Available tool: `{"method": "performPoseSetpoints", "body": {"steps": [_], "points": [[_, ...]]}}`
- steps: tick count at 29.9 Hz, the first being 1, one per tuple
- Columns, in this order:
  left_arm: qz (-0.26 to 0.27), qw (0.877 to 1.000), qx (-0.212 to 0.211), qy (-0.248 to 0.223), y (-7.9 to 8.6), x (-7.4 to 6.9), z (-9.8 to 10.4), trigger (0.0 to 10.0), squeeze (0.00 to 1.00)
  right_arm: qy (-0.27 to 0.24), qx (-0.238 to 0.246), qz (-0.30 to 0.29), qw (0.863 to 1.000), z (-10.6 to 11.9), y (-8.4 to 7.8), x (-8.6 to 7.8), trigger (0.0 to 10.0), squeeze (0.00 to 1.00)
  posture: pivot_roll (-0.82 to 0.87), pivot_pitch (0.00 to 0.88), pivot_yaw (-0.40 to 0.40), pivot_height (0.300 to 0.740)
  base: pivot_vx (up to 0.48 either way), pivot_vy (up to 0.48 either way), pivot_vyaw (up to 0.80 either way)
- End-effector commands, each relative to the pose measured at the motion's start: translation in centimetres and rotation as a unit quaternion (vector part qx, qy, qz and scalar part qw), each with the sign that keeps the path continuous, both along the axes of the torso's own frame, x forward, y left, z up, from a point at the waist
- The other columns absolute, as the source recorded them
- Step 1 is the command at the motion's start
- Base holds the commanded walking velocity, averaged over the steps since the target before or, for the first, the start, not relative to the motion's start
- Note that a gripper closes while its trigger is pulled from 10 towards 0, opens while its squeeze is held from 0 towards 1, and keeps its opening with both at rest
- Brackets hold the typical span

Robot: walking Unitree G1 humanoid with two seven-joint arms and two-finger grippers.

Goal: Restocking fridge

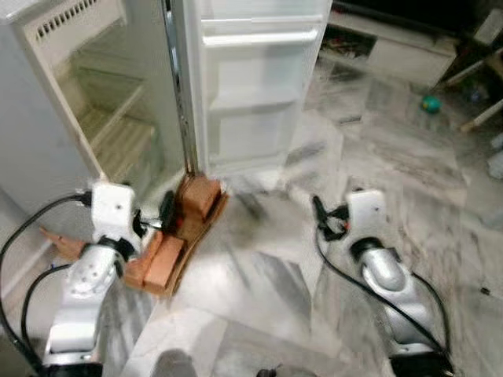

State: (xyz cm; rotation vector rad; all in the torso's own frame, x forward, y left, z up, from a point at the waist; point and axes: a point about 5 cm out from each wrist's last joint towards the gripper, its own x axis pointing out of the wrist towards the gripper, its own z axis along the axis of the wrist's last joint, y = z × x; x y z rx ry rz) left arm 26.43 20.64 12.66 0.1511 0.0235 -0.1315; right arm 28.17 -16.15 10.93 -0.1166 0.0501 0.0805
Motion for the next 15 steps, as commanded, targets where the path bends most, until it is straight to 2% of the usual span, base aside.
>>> {"method": "performPoseSetpoints", "body": {"steps": [1,5,7,15], "points": [[0.018,1.000,0.006,0.009,0.70,-0.38,-0.42,10.0,0.00,-0.024,0.030,0.013,0.999,1.06,0.64,0.23,10.0,0.00,0.11,0.110,-0.101,0.740,0.416,0.000,0.00],[0.016,1.000,0.002,0.010,0.49,-0.69,-0.70,10.0,0.00,-0.029,0.041,0.010,0.999,1.85,0.82,0.78,10.0,0.00,0.08,0.120,-0.101,0.740,0.431,0.000,0.00],[0.015,1.000,0.002,0.012,0.33,-0.71,-0.99,10.0,0.00,-0.027,0.057,0.007,0.998,1.90,0.86,0.93,10.0,0.00,0.08,0.120,-0.101,0.740,0.461,0.000,-0.80],[0.014,1.000,-0.002,0.013,0.11,-0.86,-1.29,10.0,0.00,-0.030,0.066,0.005,0.997,1.86,1.32,0.64,10.0,0.00,0.09,0.120,-0.096,0.740,0.480,0.000,-0.80]]}}
